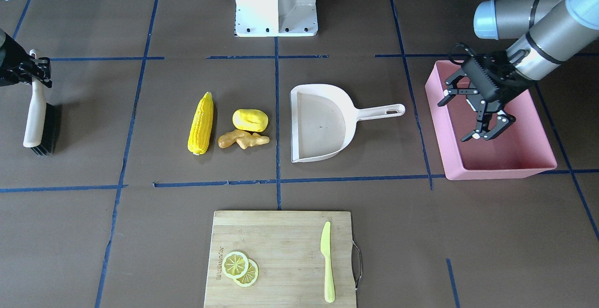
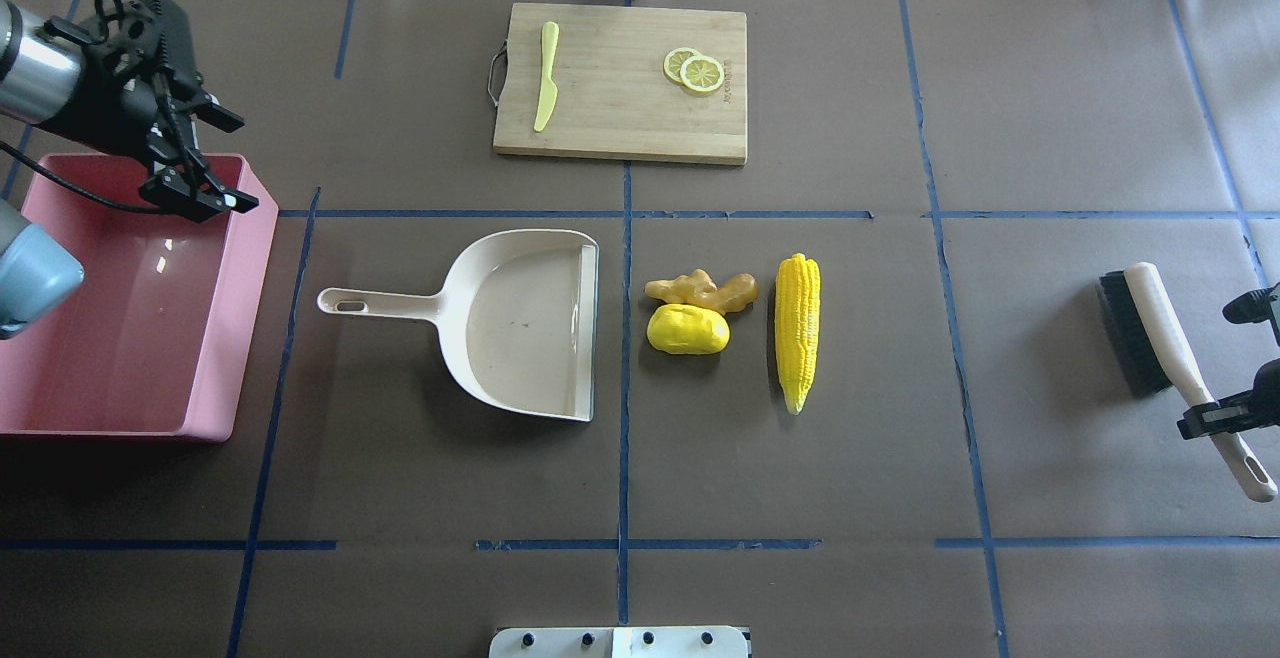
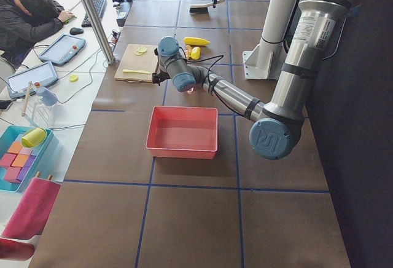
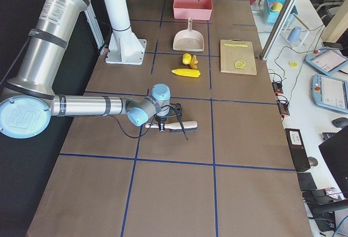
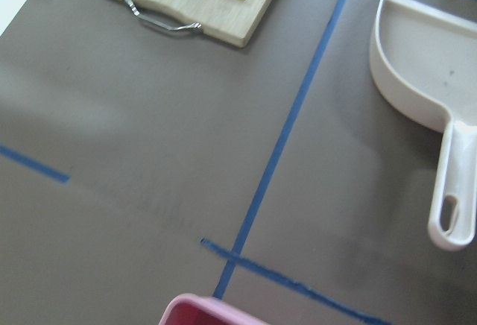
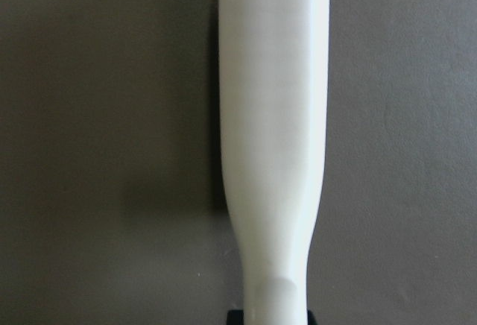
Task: Sweep and dump trash into bin
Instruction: 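Reach the left gripper over the pink bin and grasp the dustpan handle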
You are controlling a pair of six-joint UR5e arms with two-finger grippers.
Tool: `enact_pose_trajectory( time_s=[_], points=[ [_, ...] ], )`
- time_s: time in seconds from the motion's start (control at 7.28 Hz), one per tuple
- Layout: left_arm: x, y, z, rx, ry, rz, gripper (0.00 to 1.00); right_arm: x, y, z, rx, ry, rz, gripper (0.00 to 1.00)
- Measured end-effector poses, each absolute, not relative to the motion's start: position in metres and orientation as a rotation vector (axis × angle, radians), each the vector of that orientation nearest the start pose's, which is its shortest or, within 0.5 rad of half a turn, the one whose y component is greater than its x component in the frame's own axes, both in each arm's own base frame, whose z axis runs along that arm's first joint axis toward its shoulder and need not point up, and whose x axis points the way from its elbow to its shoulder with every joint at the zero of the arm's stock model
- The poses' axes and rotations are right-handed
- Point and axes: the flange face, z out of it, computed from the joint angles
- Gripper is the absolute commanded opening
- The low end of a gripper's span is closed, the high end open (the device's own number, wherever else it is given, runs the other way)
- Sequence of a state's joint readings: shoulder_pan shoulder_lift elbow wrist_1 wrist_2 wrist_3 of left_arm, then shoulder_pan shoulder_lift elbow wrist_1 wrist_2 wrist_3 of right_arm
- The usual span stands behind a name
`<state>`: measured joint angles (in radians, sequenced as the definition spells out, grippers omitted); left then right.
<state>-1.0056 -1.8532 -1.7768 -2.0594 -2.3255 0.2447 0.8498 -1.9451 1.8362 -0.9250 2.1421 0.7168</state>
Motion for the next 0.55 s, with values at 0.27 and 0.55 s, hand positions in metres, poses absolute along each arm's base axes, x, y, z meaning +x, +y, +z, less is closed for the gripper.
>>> enact_pose_trajectory(
  time_s=[0.27, 0.55],
  points=[
    [0.304, -0.500, 0.322, 0.863, 0.919, 1.173, 1.00, -0.180, -0.325, 0.621, 0.026, -0.765, -0.157, 0.00],
    [0.347, -0.474, 0.310, 0.859, 0.962, 1.257, 1.00, -0.180, -0.325, 0.621, 0.026, -0.765, -0.157, 0.00]
  ],
)
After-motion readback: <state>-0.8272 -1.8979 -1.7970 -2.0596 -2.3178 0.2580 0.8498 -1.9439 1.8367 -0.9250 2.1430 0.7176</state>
